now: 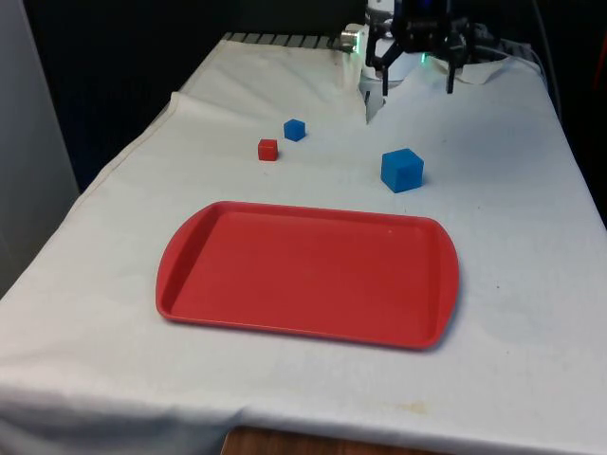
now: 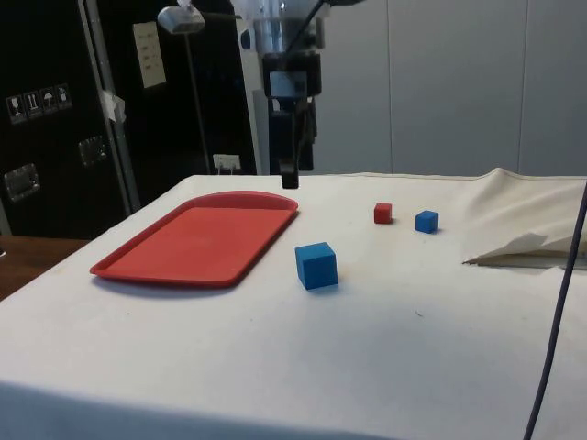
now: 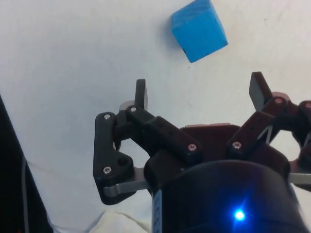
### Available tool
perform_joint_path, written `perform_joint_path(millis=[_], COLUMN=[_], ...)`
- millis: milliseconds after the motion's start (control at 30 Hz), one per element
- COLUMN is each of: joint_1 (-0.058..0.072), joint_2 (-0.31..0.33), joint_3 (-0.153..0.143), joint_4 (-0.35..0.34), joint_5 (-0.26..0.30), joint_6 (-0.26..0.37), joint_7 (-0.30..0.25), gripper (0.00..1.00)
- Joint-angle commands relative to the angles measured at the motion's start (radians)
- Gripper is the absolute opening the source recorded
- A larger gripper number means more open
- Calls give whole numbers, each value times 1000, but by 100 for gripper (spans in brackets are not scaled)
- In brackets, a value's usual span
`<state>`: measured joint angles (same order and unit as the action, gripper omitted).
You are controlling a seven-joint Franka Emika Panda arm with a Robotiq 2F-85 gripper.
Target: Pick up the largest block and place it onto the tray.
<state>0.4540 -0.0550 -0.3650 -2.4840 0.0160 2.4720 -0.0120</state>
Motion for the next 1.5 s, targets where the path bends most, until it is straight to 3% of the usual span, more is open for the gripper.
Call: perform_joint_path(millis=[0,233,267,467,500,533,733,767,800,1033,1067,1100,1367,1400,1433,1467], joint_1=[2,3,0,2,0,2,1,0,1,-1,0,-1,-6,0,-7,-8], joint_2=[2,38,34,77,78,82,118,120,123,162,168,166,216,221,226,231], joint_3=[1,2,1,5,2,5,9,3,10,18,9,19,36,20,40,42], joint_4=[-7,-18,-11,-27,-20,-28,-35,-27,-37,-49,-41,-50,-62,-52,-65,-67], joint_5=[11,15,0,21,1,22,28,2,29,42,19,46,69,37,76,78], joint_6=[17,62,42,109,95,115,154,139,161,218,204,225,294,278,306,314], joint_7=[-11,-39,-26,-64,-47,-68,-99,-79,-104,-148,-131,-156,-210,-183,-224,-229], gripper=[100,100,100,100,100,100,100,100,100,100,100,100,100,100,100,100])
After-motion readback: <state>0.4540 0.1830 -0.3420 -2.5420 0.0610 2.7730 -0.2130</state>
